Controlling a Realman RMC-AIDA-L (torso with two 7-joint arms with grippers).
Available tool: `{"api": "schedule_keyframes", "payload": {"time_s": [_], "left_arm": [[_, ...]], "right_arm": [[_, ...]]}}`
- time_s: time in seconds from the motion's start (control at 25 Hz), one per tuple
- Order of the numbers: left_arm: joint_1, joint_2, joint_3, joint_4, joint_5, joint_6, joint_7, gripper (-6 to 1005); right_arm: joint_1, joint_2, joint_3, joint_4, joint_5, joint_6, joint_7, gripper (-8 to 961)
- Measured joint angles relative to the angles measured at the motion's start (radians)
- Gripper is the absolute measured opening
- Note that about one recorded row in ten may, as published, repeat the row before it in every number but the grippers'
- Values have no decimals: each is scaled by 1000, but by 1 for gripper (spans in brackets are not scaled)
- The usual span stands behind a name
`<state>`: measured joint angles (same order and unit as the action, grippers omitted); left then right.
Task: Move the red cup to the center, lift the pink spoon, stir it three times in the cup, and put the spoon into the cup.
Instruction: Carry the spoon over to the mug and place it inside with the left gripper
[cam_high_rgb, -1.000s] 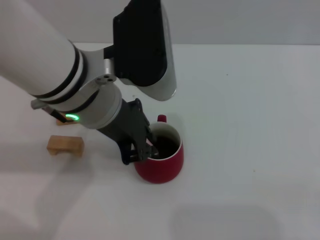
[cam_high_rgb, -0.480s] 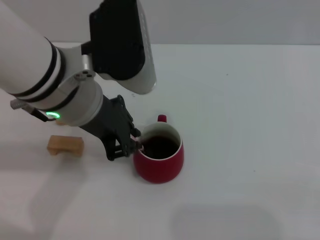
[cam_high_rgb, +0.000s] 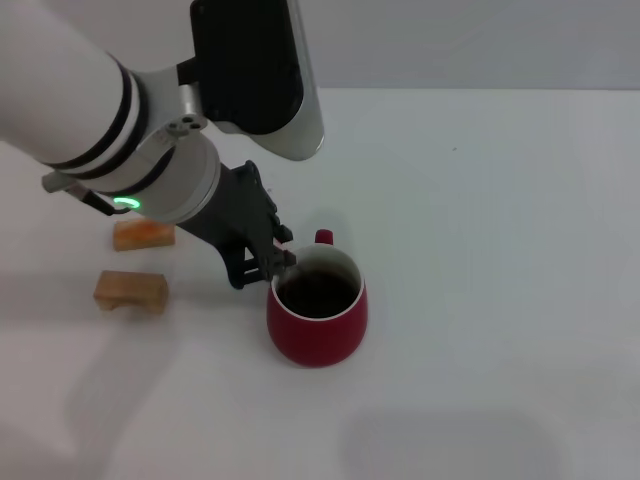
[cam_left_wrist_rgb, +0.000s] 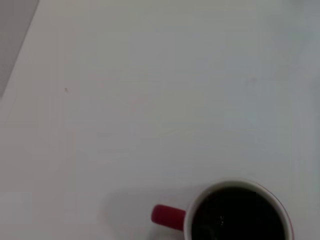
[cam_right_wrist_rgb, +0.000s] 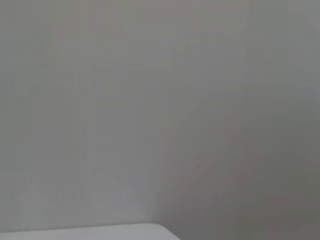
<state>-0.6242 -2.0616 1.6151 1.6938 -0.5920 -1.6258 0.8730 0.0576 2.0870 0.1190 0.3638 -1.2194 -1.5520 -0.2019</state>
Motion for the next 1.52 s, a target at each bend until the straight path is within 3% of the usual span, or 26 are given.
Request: {"api": "schedule_keyframes", "payload": {"time_s": [0.8,1.16,1.52], "left_arm": [[-19,-4,44,-26,-71,46,23,171],[28,-3,66,37,-66,-23,-19,171],[68,0,-6,65,2,-39,-24,178]], "right_arm": [[-7,-1,-1,3,0,-6,-1,0],[2,-4,-10,0,0,1,-2,-1],[8,-4,-12,-2,0,3,-1,-2]]}}
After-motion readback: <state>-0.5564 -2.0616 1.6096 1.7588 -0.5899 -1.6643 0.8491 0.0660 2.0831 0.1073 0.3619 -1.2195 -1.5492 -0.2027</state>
